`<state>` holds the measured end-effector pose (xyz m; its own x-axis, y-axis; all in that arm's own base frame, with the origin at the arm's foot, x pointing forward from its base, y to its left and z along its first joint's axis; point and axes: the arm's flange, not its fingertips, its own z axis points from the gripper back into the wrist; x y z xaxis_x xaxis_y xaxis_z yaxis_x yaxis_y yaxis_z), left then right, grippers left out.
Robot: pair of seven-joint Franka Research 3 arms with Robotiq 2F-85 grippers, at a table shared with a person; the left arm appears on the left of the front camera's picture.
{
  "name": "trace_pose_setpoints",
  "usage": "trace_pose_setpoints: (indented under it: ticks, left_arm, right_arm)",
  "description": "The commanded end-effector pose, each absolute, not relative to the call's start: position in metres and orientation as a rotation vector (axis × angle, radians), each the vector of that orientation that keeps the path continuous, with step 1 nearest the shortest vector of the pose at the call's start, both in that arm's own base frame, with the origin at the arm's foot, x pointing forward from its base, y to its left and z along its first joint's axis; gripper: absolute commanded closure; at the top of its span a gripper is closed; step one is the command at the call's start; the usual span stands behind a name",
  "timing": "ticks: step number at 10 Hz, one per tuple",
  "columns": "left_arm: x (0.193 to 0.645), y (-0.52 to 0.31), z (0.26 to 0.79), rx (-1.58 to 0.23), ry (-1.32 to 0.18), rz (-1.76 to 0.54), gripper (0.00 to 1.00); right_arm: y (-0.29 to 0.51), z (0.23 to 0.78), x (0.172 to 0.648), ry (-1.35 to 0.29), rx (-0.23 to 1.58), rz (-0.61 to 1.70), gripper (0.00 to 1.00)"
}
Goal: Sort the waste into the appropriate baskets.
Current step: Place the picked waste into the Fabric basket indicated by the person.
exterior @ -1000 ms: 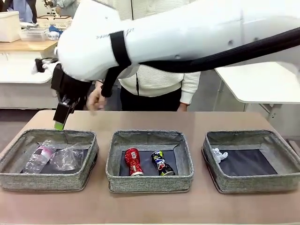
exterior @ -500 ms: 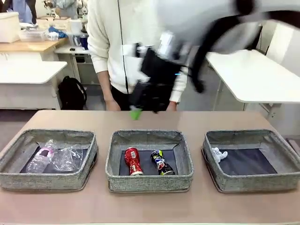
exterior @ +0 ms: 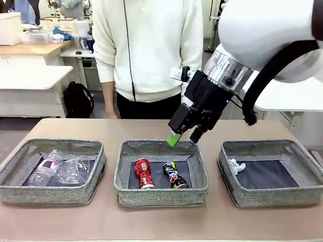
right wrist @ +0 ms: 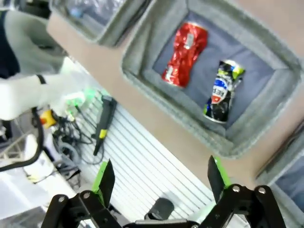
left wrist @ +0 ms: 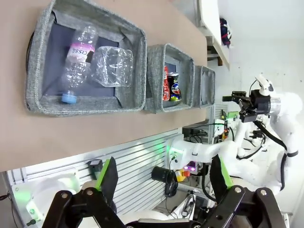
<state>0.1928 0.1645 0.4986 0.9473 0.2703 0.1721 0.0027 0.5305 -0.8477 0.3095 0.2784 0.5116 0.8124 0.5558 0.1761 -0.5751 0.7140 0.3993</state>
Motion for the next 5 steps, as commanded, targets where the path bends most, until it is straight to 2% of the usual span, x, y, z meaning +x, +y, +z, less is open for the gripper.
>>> trace_pose_setpoints:
  ticks: [1,3,5]
  left_arm:
    - [0.201,0.152,0.525,-1.025,-0.408,0.164,0.00]
    - [0.227,0.109,0.527,-1.118,-0.469,0.264,0.00]
    - [0.247,0.065,0.518,-1.177,-0.436,0.292,0.00]
  right_arm:
    - [0.251,0.497,0.333,-0.021,0.613,0.443,0.00]
    - [0.176,0.498,0.343,-0.117,0.997,0.239,0.00]
    - [0.106,0.484,0.328,-0.176,1.183,0.101,0.00]
